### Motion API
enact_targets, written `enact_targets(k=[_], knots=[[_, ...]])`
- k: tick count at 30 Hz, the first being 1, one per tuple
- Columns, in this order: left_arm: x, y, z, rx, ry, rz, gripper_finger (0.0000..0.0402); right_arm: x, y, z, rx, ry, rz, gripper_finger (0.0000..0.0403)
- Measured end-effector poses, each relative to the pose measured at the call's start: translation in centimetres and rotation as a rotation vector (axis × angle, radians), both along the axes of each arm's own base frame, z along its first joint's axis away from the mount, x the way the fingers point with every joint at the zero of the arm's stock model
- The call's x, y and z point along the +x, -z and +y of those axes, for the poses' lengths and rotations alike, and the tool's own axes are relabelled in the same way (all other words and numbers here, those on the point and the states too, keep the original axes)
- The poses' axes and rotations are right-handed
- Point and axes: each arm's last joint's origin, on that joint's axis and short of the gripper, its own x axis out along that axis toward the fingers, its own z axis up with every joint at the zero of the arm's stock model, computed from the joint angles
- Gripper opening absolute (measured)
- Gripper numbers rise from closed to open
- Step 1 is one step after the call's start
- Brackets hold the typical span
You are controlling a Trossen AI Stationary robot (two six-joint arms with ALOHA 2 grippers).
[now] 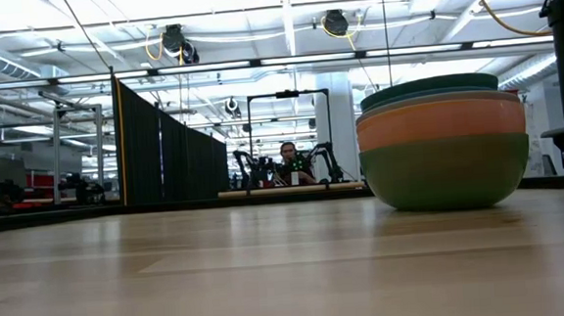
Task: Nest bowls inside each other
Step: Stack the orange transparent bowl on top of the teal bowl
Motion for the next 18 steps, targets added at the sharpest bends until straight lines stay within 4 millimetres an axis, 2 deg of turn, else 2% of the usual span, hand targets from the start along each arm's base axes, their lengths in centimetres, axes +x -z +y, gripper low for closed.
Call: enact_targets(k=[5, 13, 18], knots=[[-0.1, 0.1, -0.1, -0.012, -0.012, 0.012, 0.0102, 0.8, -4.7, -0.9, 0.043, -0.078, -0.138, 0.0000], [-0.1, 0.1, 0.0, -0.011, -0.014, 0.012, 0.0102, 1.1, -13.2, -2.5, -0.067, -0.273, -0.404, 0.0000], [-0.1, 0.1, 0.0, -0.016, -0.045, 0.005, 0.0102, 0.8, -17.6, -4.9, -0.087, -0.403, -0.509, 0.0000]])
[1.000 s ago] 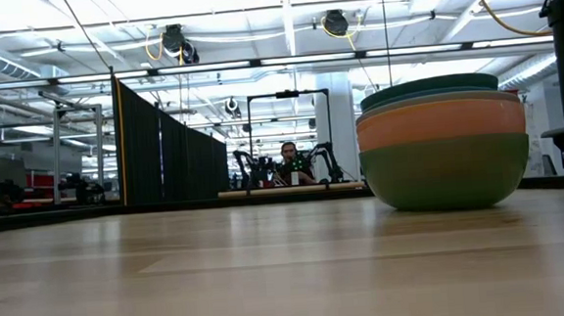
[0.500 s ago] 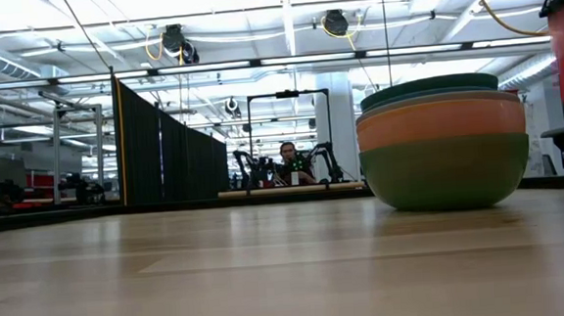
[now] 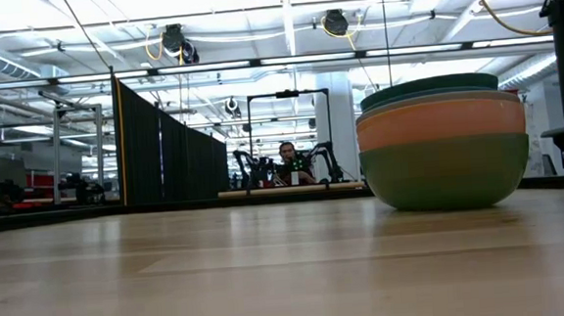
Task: Nest bowls inside each other
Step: Stack the orange transparent bowl on top of the teal bowl
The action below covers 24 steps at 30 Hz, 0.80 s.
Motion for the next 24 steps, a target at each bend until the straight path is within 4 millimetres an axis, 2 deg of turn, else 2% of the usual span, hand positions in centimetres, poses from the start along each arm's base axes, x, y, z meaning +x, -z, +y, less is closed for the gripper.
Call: enact_targets(k=[7, 11, 18, 24], knots=[[-0.2, 0.3, 0.2, 0.010, -0.031, 0.032, 0.0102, -1.5, -4.2, -4.7, -0.004, -0.065, -0.077, 0.0000], [-0.5, 0.6, 0.6, 0.009, -0.134, 0.055, 0.0102, -2.0, -5.5, -7.0, -0.054, -0.124, -0.094, 0.0000], [-0.8, 0.9, 1.1, -0.012, -0.278, 0.052, 0.0102, -2.4, -5.2, -11.8, -0.128, -0.077, -0.043, 0.0000], [-0.9, 0.9, 1.2, 0.004, -0.294, 0.048, 0.0102, -3.2, -3.1, -14.4, -0.129, 0.061, 0.023, 0.0000]])
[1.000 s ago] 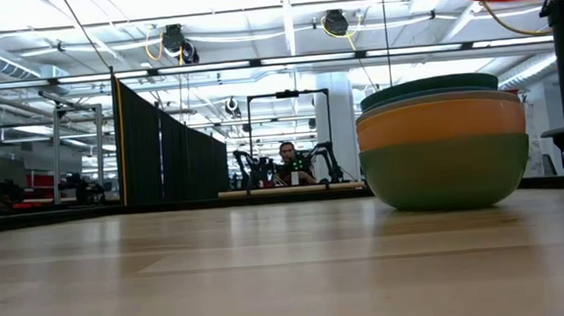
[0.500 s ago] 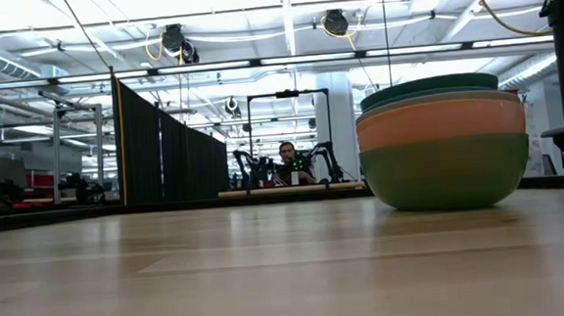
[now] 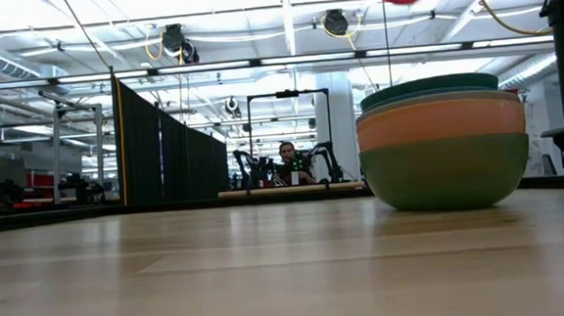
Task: Nest bowls inside each other
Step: Stack the orange transparent bowl on top of the teal bowl
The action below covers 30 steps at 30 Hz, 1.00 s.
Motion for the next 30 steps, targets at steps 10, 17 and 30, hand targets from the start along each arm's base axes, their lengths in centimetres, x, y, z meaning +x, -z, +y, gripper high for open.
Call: enact_targets(k=[10, 17, 30], knots=[[0.0, 0.0, 0.0, 0.001, -0.001, -0.001, 0.0102, 0.2, 6.8, 0.9, 0.007, 0.036, 0.041, 0.0000], [0.0, 0.0, 0.0, 0.001, -0.001, -0.002, 0.0102, 0.4, 10.7, 1.1, -0.041, -0.013, 0.128, 0.0000], [0.0, 0.0, 0.0, 0.003, -0.003, -0.003, 0.0102, 1.1, 11.4, 1.2, -0.027, -0.106, 0.126, 0.0000]])
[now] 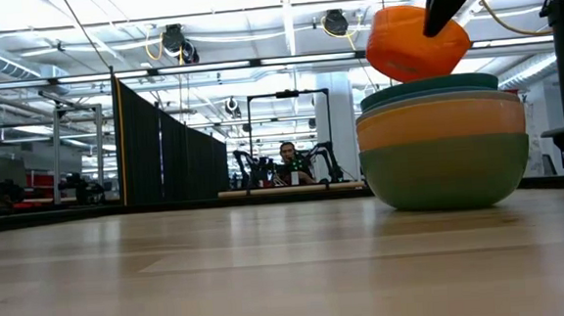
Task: Nest bowls inside each other
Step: Stack the orange transparent bowl on top of the teal bowl
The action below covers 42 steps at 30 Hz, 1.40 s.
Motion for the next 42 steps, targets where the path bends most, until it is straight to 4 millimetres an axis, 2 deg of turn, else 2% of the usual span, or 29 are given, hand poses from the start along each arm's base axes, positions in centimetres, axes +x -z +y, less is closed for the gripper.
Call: enact_targets(k=[8, 21, 30, 42], knots=[[0.0, 0.0, 0.0, 0.000, 0.000, 0.000, 0.0102, 0.2, 0.7, -0.2, 0.022, 0.007, 0.063, 0.0000], [0.0, 0.0, 0.0, 0.000, 0.000, 0.000, 0.0102, 0.7, 3.6, -1.8, 0.011, 0.038, 0.129, 0.0000], [0.0, 0.0, 0.0, 0.000, 0.000, 0.000, 0.0102, 0.8, 3.7, -1.8, 0.047, 0.035, 0.130, 0.0002], [0.0, 0.0, 0.0, -0.001, 0.000, 0.000, 0.0102, 0.8, 3.7, -1.8, 0.078, 0.048, 0.139, 0.0066]])
